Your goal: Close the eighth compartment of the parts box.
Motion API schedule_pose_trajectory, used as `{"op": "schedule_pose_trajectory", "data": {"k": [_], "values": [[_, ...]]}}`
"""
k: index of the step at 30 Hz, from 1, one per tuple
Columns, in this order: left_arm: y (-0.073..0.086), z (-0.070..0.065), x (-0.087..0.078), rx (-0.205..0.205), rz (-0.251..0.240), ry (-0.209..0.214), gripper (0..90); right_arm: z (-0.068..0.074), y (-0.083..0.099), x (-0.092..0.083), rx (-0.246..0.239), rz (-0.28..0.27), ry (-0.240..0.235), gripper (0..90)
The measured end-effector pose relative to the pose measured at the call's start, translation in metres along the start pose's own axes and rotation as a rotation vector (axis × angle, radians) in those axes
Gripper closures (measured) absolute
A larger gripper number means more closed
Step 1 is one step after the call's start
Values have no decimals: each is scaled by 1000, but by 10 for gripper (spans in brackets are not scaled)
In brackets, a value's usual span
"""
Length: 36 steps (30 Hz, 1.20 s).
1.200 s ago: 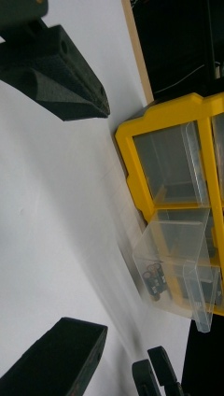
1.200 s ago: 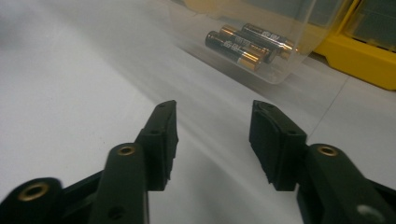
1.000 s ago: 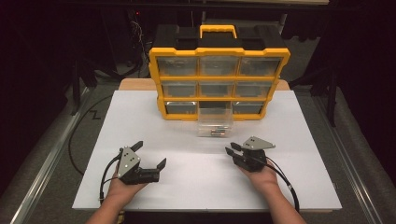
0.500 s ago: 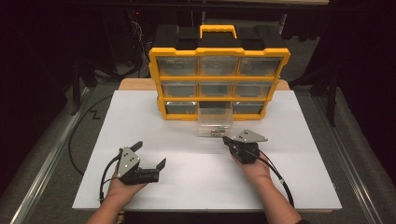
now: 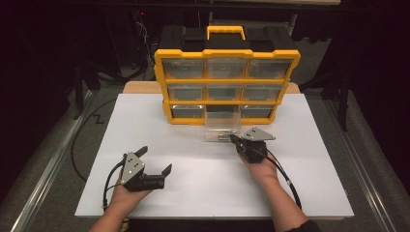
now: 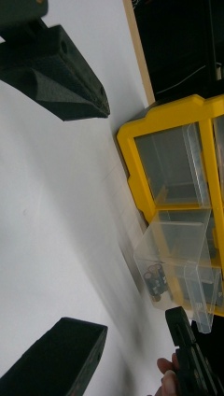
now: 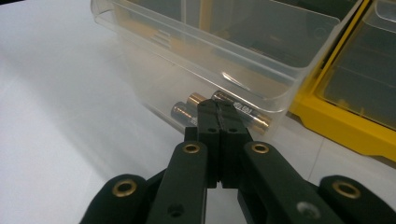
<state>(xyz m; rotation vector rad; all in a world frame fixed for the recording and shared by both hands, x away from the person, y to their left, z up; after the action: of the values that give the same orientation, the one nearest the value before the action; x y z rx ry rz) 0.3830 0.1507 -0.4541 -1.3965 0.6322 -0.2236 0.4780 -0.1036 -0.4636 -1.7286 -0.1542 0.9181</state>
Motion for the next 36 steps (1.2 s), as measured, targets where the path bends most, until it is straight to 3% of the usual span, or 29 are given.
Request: {"op": "schedule_pose_trajectory", "data": {"k": [13, 36], "values": [[-1, 0, -1, -1, -3, 2, 4, 6, -12, -1, -26, -23, 4, 900], [-3, 0, -3, -6, -18, 3, 4, -1, -25, 14, -36, -7, 29, 900]]}}
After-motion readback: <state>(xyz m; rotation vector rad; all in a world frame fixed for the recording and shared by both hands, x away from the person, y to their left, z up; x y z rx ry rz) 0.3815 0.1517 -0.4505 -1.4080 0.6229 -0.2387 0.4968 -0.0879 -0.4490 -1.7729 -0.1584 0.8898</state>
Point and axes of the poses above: each handheld gripper's, and its own axes: x roughly forward along the jaws, y roughly out of its underside, z roughly to its left, the point moved 10 cm from there along x, roughly forward along the jaws, and after that the axes turned 1 degree about z, right-handed, at the moved point
